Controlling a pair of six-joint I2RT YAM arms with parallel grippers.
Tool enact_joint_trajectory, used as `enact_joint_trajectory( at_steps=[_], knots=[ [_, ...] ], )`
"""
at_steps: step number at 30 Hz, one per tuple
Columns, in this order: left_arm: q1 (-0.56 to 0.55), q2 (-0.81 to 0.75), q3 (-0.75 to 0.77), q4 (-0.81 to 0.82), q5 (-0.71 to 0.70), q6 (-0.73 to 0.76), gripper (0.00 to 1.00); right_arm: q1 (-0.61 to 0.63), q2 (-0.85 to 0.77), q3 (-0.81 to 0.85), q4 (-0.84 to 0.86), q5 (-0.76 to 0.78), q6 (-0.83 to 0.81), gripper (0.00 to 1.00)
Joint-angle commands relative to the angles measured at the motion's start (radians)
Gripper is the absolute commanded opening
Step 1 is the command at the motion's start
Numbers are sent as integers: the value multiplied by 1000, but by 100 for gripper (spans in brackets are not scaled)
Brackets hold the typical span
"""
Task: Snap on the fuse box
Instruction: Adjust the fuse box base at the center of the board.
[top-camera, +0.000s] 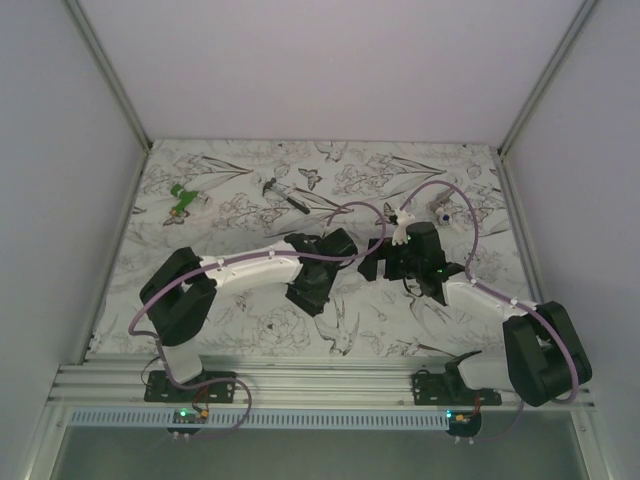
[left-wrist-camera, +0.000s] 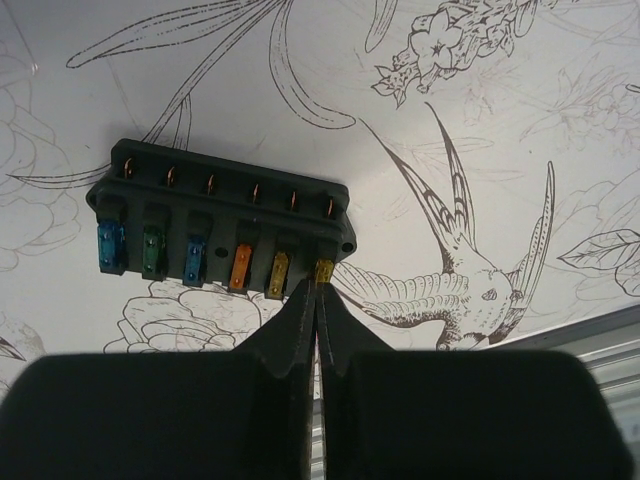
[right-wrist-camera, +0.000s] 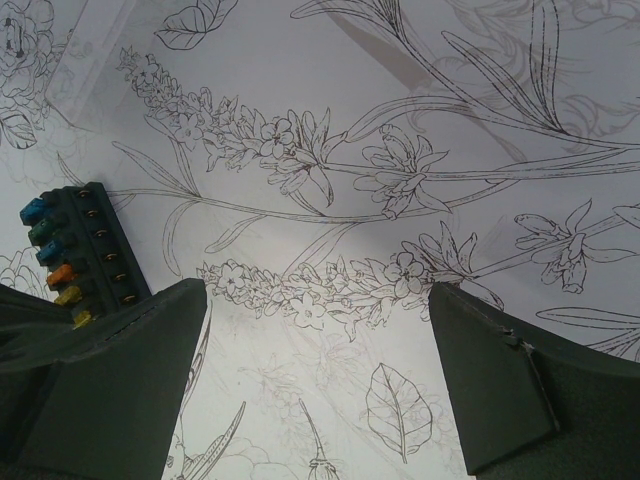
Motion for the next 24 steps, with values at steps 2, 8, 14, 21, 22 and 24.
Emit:
enact_joint_trajectory(
  at_steps=[2,8,14,21,22,24],
  knots=[
    [6,25,-23,-23,26,-1,1,-12,6,-1,32,-2,-6,100],
    [5,18,-79,-25,23,-36,0,-14,7,-3,31,-2,-7,100],
    [-6,24,-147,-32,-7,-65,0,-14,3,-2,32,-1,-6,100],
    [-5,16,-242,-72,-91,-109,0,-15,3,-5,35,-8,-6,100],
    [-3,15,-252,-75,-102,-117,0,-15,1,-5,37,-9,-6,100],
    [6,19,-270,-80,-118,-128,0,-15,0,-7,38,-10,-6,100]
  ],
)
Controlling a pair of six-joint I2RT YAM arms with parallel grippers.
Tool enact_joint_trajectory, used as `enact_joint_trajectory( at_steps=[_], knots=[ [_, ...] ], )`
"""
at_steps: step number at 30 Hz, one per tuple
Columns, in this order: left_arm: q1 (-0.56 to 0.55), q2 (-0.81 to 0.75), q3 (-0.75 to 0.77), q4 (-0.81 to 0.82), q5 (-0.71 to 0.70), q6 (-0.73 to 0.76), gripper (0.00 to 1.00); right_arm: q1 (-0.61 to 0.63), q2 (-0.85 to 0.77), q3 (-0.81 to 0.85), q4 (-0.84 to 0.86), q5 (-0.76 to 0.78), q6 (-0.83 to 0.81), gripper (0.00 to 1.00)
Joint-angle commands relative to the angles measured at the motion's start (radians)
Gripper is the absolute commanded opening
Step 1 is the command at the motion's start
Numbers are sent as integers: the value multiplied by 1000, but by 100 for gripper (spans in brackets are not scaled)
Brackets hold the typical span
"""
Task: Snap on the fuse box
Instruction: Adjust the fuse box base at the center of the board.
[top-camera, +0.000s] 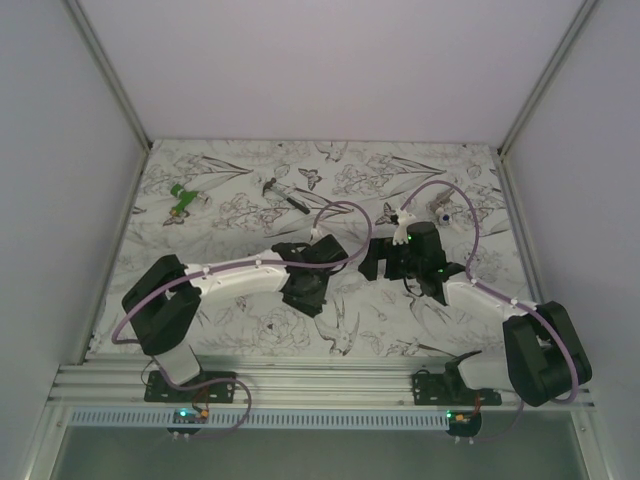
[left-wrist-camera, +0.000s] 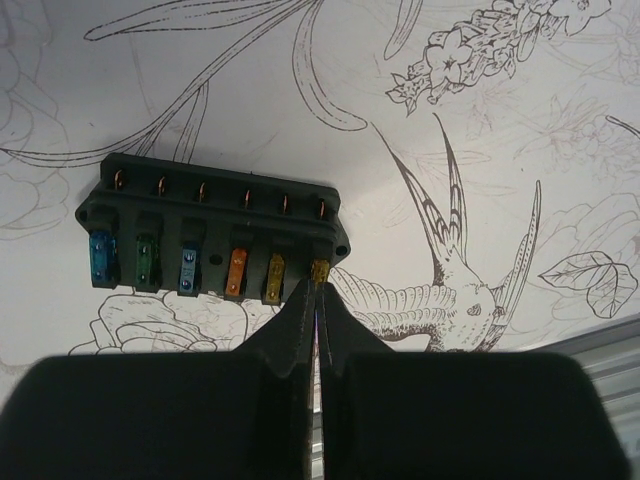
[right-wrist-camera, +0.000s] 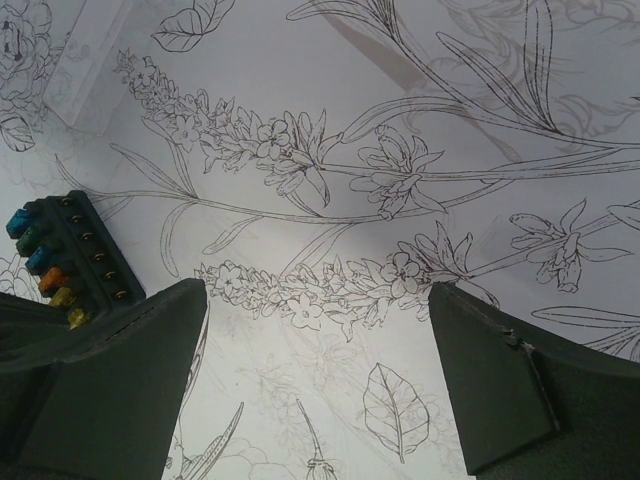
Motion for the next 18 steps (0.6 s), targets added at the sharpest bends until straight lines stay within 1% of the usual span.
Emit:
enact_joint_trajectory(
  at_steps=[1,5,11,15,18],
  knots=[
    [9,107,-136,-200,-99,-28,0,-11,1,-7,39,-11,-6,100],
    [13,122,-159,-203,-129,-35,0,-10,-2,-8,44,-14,-6,100],
    [3,162,-204,-190,-121,-53,0,-11,5,-8,46,-17,-5,100],
    [-6,128,-245,-168,-106,-48,0,-11,3,-8,48,-20,-5,100],
    [-10,87,-238,-161,-107,-24,0,-11,1,-9,48,-23,-5,100]
  ],
)
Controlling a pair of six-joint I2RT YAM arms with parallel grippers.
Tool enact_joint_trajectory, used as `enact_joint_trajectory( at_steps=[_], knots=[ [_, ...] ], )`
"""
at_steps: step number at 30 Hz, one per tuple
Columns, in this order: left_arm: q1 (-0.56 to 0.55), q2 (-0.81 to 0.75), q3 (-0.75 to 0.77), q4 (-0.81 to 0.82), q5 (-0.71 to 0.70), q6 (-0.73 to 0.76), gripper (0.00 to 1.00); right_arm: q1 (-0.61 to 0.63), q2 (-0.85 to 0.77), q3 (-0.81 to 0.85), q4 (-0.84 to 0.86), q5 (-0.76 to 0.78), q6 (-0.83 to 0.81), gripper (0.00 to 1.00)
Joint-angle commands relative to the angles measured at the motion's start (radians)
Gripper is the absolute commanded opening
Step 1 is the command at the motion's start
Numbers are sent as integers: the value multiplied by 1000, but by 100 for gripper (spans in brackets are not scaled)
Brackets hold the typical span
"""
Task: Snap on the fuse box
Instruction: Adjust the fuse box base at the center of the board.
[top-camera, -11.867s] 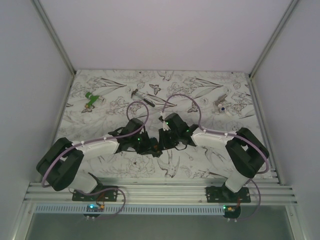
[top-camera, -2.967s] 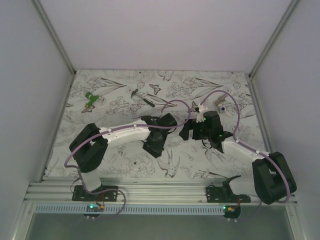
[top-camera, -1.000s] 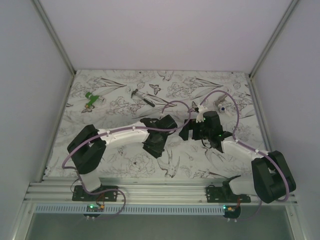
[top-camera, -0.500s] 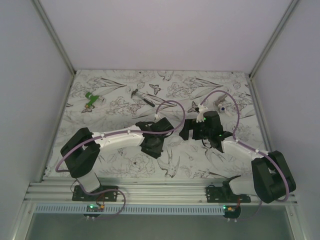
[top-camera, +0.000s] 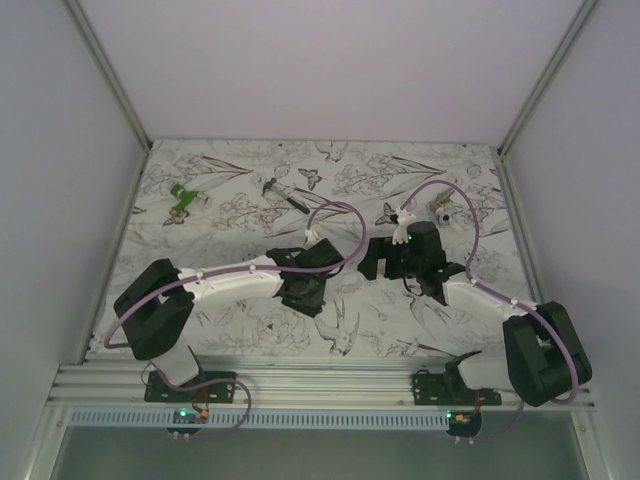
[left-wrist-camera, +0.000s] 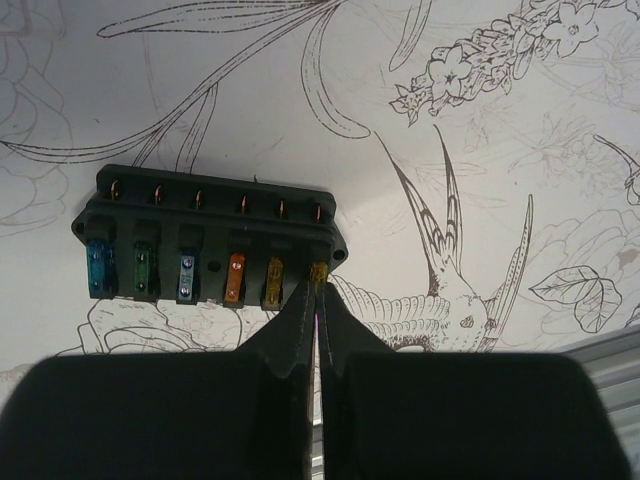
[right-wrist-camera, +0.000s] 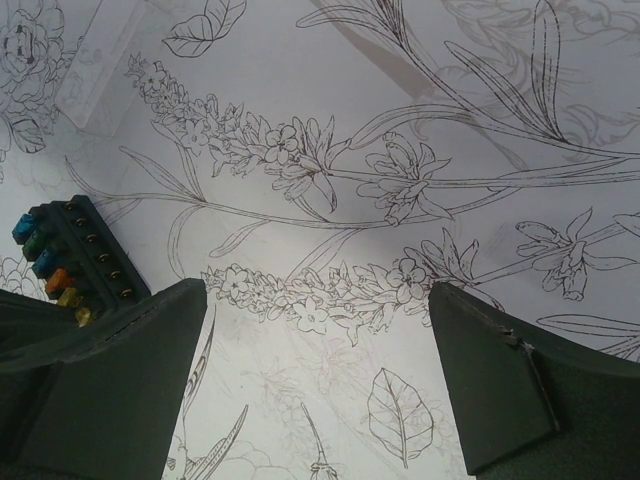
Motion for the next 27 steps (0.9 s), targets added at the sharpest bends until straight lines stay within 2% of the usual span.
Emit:
enact_joint_trajectory(
  at_steps=[1,10,14,17,27],
  knots=[
    [-5,109,-156,-228,-78,51,0,-10,-2,-8,35,-13,-4,100],
    [-9,29,131,-212,-80,232,0,-10,-42,-24,68,-44,-3,100],
    [-7,-9,216,-177,-59,286,16,-8,-56,-21,65,-42,-4,100],
    [-2,-56,222,-150,-58,292,22,-7,-52,-12,57,-37,-5,100],
    [157,-240,-3,-82,8,202,60,66,49,63,26,7,-9,100]
  ],
)
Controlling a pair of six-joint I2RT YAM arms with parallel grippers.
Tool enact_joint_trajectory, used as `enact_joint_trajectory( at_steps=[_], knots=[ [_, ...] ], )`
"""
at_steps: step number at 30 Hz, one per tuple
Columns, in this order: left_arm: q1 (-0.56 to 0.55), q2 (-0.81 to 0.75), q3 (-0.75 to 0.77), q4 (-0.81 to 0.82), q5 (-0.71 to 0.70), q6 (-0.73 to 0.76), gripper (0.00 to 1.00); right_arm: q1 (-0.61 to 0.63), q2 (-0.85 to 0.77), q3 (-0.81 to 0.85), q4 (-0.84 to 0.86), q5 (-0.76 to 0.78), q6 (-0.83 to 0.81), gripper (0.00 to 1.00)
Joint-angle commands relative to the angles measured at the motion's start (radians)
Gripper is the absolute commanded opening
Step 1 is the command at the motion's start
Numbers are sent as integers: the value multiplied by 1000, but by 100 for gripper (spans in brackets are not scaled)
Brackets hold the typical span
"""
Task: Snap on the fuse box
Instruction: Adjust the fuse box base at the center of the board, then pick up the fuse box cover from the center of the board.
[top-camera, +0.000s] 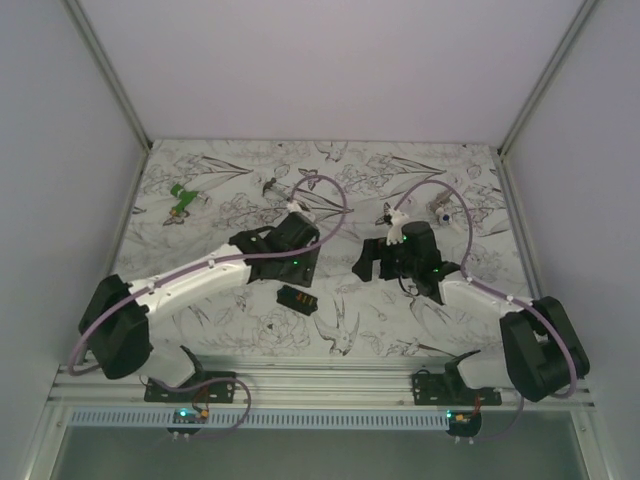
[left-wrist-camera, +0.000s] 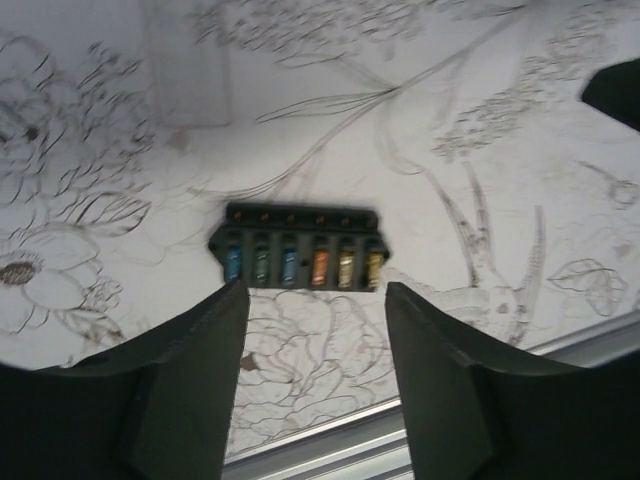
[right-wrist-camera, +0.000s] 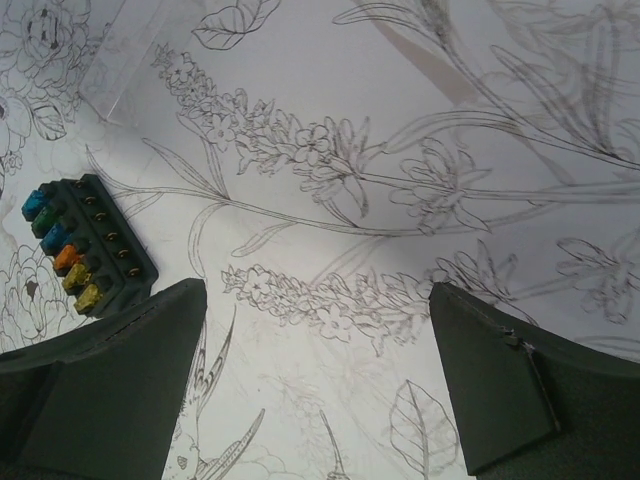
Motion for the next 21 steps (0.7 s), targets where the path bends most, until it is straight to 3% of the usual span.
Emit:
enact_joint_trajectory(
  at_steps=[1,9,11,16,21],
  knots=[
    [75,-74,-105,-5,33,-39,63,58,54,79,-1,43,-8,100],
    [277,-199,-321,92,160,-111,92,217,226,243,-14,155,-7,100],
    [306,-192,-341,133,166,-111,94,229,274,273,-2,160,6,100],
    [308,-74,-227,167,115,-45,98,233,321,291,30,161,36,100],
    [302,138,-47,169,97,39,96,234,317,273,26,182,33,100]
  ],
)
